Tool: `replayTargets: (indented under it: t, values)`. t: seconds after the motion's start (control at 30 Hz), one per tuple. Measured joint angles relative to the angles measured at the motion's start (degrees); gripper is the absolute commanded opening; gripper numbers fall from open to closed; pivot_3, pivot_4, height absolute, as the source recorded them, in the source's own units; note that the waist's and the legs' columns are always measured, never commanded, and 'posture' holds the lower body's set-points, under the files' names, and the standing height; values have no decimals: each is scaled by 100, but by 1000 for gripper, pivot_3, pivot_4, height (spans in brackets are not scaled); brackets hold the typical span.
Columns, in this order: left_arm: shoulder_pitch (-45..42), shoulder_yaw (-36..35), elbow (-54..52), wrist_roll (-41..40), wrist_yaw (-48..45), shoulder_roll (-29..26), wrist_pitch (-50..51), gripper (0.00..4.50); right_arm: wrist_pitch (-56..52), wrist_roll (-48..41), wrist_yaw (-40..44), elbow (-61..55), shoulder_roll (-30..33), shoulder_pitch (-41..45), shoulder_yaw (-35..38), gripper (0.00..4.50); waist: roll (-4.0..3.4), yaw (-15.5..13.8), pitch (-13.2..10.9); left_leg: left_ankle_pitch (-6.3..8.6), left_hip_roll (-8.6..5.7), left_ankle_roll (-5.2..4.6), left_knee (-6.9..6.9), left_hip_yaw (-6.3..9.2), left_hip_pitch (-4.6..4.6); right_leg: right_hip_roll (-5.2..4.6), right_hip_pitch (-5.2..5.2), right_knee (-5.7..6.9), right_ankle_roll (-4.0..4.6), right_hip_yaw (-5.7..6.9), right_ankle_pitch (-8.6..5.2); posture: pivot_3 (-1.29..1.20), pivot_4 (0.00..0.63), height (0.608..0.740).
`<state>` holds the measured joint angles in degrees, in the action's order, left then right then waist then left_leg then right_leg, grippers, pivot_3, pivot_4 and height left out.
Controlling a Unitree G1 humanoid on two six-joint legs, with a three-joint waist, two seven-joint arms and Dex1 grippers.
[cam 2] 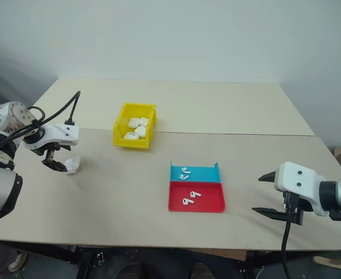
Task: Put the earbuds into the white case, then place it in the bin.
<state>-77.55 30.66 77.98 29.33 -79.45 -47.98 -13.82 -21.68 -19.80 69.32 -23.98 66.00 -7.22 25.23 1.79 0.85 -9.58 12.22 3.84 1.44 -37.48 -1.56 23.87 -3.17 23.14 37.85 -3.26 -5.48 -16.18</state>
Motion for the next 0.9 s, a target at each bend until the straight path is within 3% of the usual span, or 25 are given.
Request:
replayTargets:
  t: [0.9]
  values:
    - [339,-170,65,451,212,250,179,4500,-206,252,-552,-69,-21,-4,-36,4456,1,-4,0,2,0,-3,-18,2,0,0,-3,11,-1,0,-1,0,150,740]
